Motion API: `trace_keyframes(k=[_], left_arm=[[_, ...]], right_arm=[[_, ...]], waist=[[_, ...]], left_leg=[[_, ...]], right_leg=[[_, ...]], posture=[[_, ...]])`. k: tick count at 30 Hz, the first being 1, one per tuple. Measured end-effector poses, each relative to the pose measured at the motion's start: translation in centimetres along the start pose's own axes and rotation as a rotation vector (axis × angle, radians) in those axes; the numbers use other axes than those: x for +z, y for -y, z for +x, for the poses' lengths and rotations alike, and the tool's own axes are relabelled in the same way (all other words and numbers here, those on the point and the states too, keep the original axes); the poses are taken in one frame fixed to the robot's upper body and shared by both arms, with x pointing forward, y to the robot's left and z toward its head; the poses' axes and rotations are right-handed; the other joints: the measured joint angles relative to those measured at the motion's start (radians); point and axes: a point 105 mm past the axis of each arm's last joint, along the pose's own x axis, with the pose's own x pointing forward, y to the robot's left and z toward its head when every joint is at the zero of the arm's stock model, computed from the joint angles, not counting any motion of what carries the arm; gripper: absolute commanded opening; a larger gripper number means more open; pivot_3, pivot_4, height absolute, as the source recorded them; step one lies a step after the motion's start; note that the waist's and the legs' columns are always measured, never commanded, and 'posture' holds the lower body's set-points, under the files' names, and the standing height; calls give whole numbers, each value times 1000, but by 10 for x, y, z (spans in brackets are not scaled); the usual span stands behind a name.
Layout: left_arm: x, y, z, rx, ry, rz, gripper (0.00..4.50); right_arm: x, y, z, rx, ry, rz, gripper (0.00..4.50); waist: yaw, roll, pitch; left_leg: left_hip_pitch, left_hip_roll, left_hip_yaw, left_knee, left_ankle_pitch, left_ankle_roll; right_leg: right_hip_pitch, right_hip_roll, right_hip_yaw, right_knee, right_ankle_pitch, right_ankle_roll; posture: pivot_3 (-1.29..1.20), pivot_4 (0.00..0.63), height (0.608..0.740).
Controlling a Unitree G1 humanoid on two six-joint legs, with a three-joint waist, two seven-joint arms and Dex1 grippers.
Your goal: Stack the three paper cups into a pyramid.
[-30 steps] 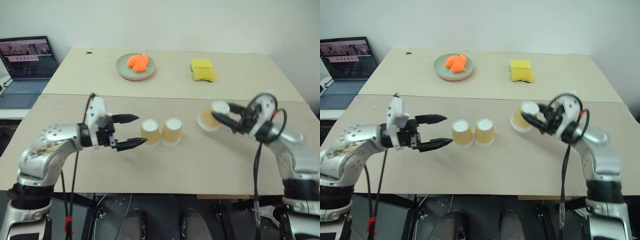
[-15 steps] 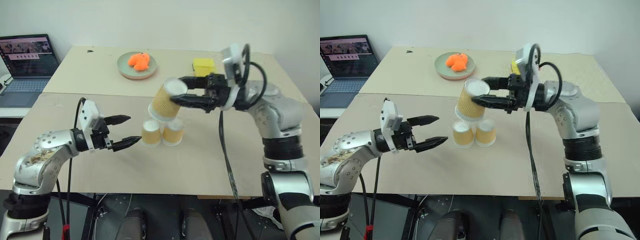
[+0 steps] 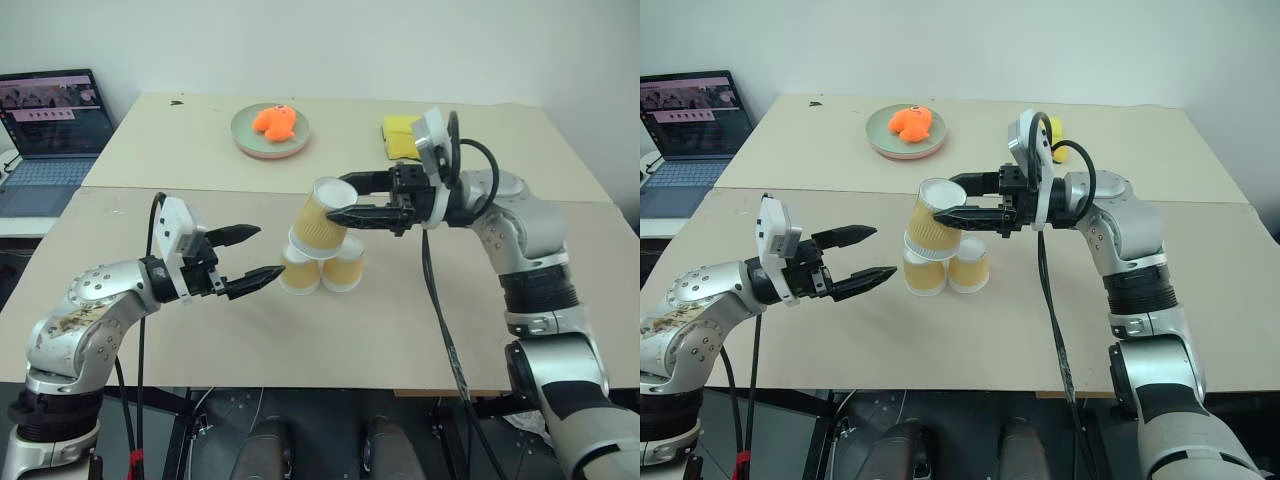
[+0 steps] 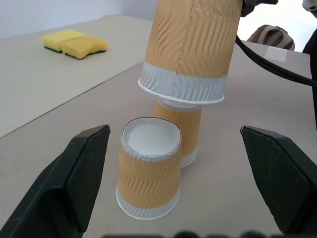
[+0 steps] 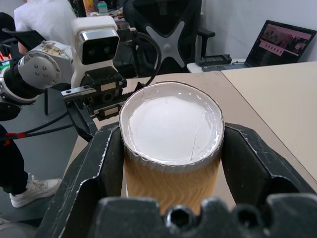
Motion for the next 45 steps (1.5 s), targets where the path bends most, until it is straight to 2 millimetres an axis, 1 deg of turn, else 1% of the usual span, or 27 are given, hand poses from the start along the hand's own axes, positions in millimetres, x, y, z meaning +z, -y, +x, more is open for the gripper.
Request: trace_keyframes(k=[4,7,16,18,19,20,21,25,27,30,32,34,36,37,39,41,45], left_arm=[[1,1,2,-3,7,-2,4500],[1,0,2,0,10,-4,4500],[1,0,2,8,12,-5,4500],[1,-1,2,11,12,-5,4500],[1,-1,2,11,12,-5,4500],[1,-1,3,11,13,-5,4500],[1,-1,3,11,14,-4,4500],[4,-1,4,9,23,3,4500],[5,-1,4,7,26,1,4500],[6,-2,5,5,33,-5,4500],[10,-1,7,-7,57,-13,4500],[14,-4,8,-8,82,-30,4500],[15,-8,9,-1,98,-62,4500],[17,-12,7,8,116,-88,4500],[22,-19,3,32,148,-116,4500],[26,-24,2,53,176,-142,4500],[29,-35,-2,144,222,-175,4500]], right_arm=[[-10,5,3,6,-48,-18,2602],[-18,7,2,11,-77,-26,2602],[-16,14,0,12,-96,-64,2602],[-17,14,0,14,-98,-66,3600],[-17,14,0,13,-99,-68,3857],[-17,15,0,13,-100,-66,4231],[-18,15,-1,14,-101,-62,4423],[-20,14,-1,16,-108,-37,4472],[-19,10,-4,41,-108,5,4472],[-9,4,-12,74,-91,49,4472],[-2,2,-21,72,-65,107,4472],[6,1,-32,68,-51,122,4472],[19,2,-48,27,-23,97,4472],[27,5,-58,-20,-7,74,4472],[32,10,-72,-101,9,54,4472],[28,11,-83,-174,13,54,4472],[6,9,-96,-305,0,76,4472]], waist=[[-1,0,0],[-1,0,0],[-1,0,0],[-1,0,0],[-1,0,0],[-1,0,0],[-1,0,0],[-1,0,0],[-1,0,0],[0,0,0],[0,0,0],[2,0,0],[2,0,0],[1,0,0],[0,0,0],[0,0,0],[-1,-1,0]], left_leg=[[0,0,1,0,0,0],[-3,0,1,0,0,-1],[-4,0,1,0,1,-1],[-4,0,1,0,1,-1],[-4,0,1,0,1,-1],[-4,0,1,0,1,-1],[-4,0,1,0,1,-1],[-5,0,2,0,1,-1],[-5,0,1,0,1,-1],[-6,0,1,0,1,-1],[-6,0,1,0,1,-1],[-6,0,1,1,1,-1],[-6,0,1,0,1,-1],[-6,0,1,0,0,-1],[-6,0,1,0,0,-1],[-6,0,1,0,0,-1],[-6,0,2,0,1,-1]], right_leg=[[-1,0,0,1,0,0],[-4,0,1,6,0,0],[-7,0,1,8,0,0],[-7,0,1,8,0,0],[-7,0,1,8,0,0],[-7,0,1,8,0,0],[-7,0,1,8,0,0],[-7,0,1,8,0,0],[-7,0,1,8,0,0],[-7,0,1,7,0,0],[-7,0,1,7,0,0],[-8,0,1,6,0,0],[-7,0,1,6,0,0],[-7,0,1,6,0,0],[-7,0,1,6,0,0],[-7,0,1,6,0,0],[-8,-1,2,7,0,0]], posture=[[0,150,673],[0,150,673],[0,150,673],[0,150,673],[0,150,673],[0,150,673],[0,150,673],[0,150,673],[0,150,673],[0,150,673],[0,150,673],[0,150,673],[0,150,673],[0,150,673],[0,150,673],[0,150,673],[0,150,673]])
